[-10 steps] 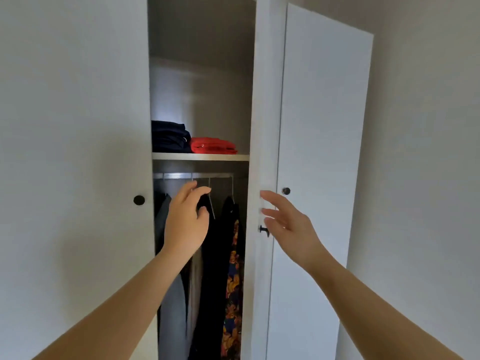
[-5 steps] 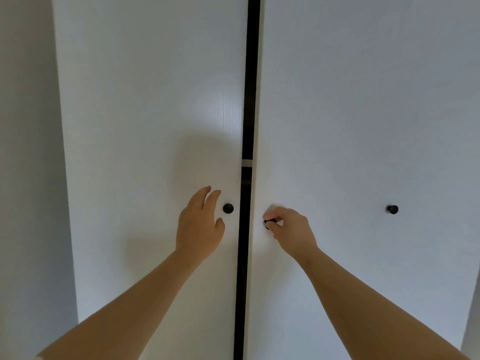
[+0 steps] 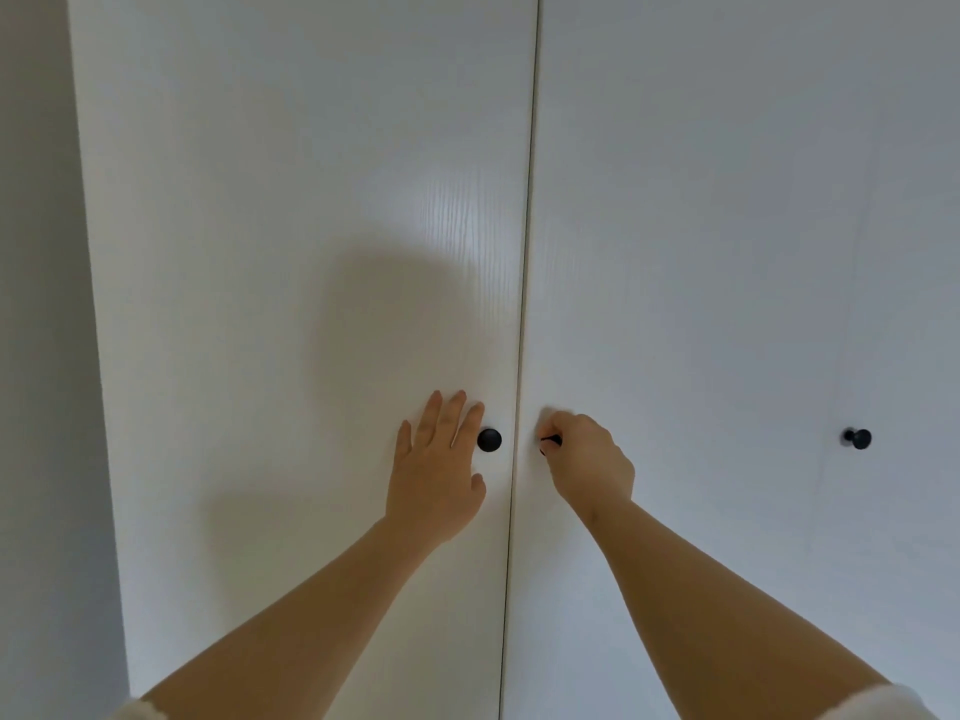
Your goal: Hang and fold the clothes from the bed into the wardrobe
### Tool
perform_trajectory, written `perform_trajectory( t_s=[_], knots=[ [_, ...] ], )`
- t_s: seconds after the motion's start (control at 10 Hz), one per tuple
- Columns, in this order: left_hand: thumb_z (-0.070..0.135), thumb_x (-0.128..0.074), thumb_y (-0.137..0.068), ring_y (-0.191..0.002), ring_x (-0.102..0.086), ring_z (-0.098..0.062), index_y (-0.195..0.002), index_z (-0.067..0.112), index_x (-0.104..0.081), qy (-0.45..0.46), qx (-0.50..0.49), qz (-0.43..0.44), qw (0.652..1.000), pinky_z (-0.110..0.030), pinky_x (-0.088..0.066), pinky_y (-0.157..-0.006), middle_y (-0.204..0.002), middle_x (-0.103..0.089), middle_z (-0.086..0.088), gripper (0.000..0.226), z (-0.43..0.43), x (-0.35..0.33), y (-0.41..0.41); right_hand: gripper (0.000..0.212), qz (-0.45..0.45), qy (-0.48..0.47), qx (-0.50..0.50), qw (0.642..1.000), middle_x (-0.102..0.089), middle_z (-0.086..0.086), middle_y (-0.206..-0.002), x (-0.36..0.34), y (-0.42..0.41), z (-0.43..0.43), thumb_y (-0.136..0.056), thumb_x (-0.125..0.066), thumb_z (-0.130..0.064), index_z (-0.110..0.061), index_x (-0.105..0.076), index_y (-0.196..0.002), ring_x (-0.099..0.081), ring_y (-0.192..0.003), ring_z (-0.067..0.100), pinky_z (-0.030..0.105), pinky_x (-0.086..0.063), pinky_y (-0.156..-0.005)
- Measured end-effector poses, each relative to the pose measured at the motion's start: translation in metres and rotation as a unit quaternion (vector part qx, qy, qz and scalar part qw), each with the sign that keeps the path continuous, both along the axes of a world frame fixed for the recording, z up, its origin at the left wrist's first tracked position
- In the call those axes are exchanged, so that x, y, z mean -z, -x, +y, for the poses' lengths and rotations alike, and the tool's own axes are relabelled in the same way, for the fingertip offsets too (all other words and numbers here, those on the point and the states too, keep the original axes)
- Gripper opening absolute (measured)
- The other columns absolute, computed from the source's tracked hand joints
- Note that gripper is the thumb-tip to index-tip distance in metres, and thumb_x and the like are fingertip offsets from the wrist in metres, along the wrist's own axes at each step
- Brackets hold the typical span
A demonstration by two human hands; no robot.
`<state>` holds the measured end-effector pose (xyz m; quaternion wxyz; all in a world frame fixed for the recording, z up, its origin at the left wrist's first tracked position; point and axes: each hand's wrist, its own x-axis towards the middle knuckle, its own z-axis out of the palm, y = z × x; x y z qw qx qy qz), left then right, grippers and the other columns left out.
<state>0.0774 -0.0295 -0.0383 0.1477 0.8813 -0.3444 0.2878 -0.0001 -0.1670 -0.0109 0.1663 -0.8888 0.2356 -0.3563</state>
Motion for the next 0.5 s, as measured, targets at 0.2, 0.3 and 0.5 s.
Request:
perform_trajectory(
  t_s=[0.2,0.3,0.5],
  knots=[
    [0.029,-0.041,-0.094,-0.143,0.018,-0.018,-0.149,0.026,0.003,0.001,0.009,0.007,1.0,-0.042,0.001,-0.116,-0.157,0.014,0.007,0.071,0.002,0.002,-0.002,0.023,0.021,-0.001,0.025,0.999,-0.048,-0.007,-0.079,0.003,-0.006,0.003,-0.088,-0.039,-0.004,-0.02,-0.056,-0.09,-0.043,-0.061,0.015,0.025,-0.032,-0.054],
    [0.029,-0.042,-0.094,-0.144,0.015,-0.018,-0.149,0.026,0.003,0.003,0.02,0.017,1.0,-0.041,-0.001,-0.116,-0.157,0.012,0.007,0.071,0.006,0.0,0.001,0.026,0.008,-0.059,-0.009,0.998,-0.058,-0.006,-0.091,0.007,0.0,0.006,-0.094,-0.04,-0.012,-0.026,-0.057,-0.108,-0.051,-0.071,0.013,0.026,-0.041,-0.06],
    [0.029,-0.043,-0.094,-0.144,0.014,-0.018,-0.149,0.027,-0.001,0.002,0.043,0.022,0.999,-0.04,-0.002,-0.116,-0.157,0.009,0.007,0.069,0.005,-0.006,0.016,0.04,-0.166,-0.194,-0.06,0.965,-0.043,0.007,-0.135,0.007,0.044,0.012,-0.094,-0.05,-0.021,-0.022,-0.045,-0.134,-0.052,-0.108,0.02,0.031,-0.045,-0.089]
  ],
)
